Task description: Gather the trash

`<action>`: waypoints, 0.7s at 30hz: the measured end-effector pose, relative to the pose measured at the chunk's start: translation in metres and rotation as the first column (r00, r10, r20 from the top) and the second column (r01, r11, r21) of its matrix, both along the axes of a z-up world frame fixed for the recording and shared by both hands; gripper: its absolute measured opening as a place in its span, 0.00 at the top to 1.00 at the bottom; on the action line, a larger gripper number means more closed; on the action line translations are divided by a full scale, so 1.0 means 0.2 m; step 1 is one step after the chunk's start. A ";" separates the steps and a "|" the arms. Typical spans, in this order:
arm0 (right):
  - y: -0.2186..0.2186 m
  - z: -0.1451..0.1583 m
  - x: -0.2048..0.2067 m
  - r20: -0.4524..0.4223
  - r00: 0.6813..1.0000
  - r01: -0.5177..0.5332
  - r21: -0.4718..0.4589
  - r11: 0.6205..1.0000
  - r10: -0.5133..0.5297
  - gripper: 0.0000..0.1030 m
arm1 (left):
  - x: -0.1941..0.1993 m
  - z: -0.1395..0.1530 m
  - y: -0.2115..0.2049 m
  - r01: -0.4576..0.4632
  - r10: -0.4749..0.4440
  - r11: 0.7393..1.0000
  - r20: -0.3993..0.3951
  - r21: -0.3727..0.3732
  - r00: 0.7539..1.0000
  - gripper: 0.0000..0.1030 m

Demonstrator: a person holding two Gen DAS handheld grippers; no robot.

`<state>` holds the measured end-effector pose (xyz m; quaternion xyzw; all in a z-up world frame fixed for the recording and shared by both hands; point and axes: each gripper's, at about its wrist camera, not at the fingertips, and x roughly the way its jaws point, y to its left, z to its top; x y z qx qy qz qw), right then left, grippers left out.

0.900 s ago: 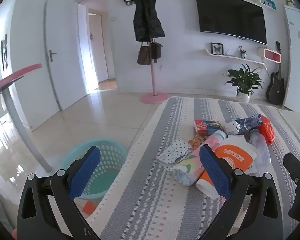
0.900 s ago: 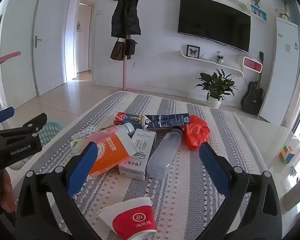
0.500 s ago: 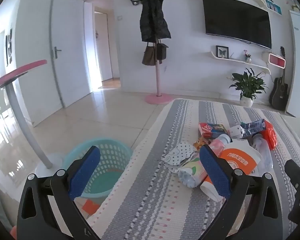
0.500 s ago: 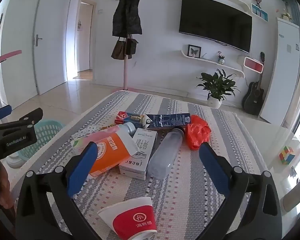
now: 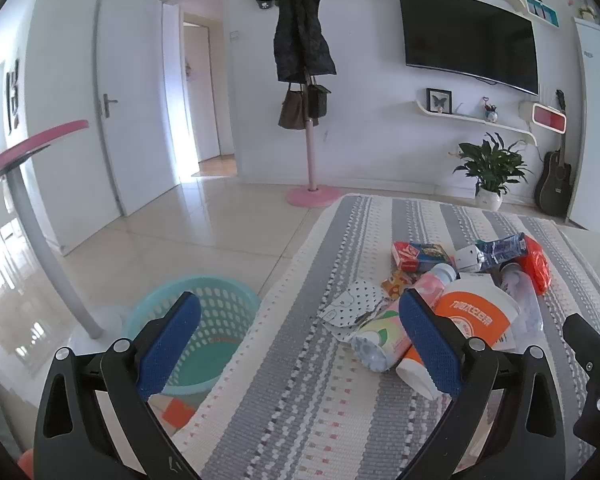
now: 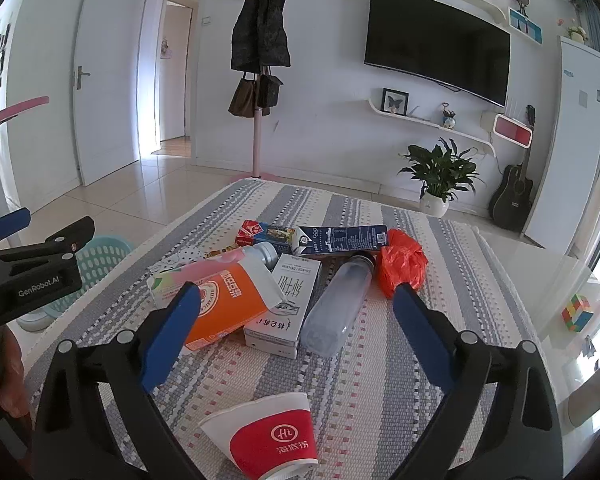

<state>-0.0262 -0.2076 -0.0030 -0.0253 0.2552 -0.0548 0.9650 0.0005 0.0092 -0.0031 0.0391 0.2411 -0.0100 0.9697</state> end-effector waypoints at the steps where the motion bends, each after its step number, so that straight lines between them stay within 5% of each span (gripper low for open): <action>1: 0.00 0.00 0.00 0.001 1.000 -0.001 -0.001 1.000 0.001 0.11 | 0.00 0.00 0.00 -0.004 0.004 1.000 0.003 0.003 1.000 0.07; 21: 0.02 0.01 0.00 0.000 1.000 -0.011 -0.004 1.000 0.011 0.16 | 0.01 0.01 0.04 -0.040 0.041 0.999 0.012 -0.005 0.999 0.06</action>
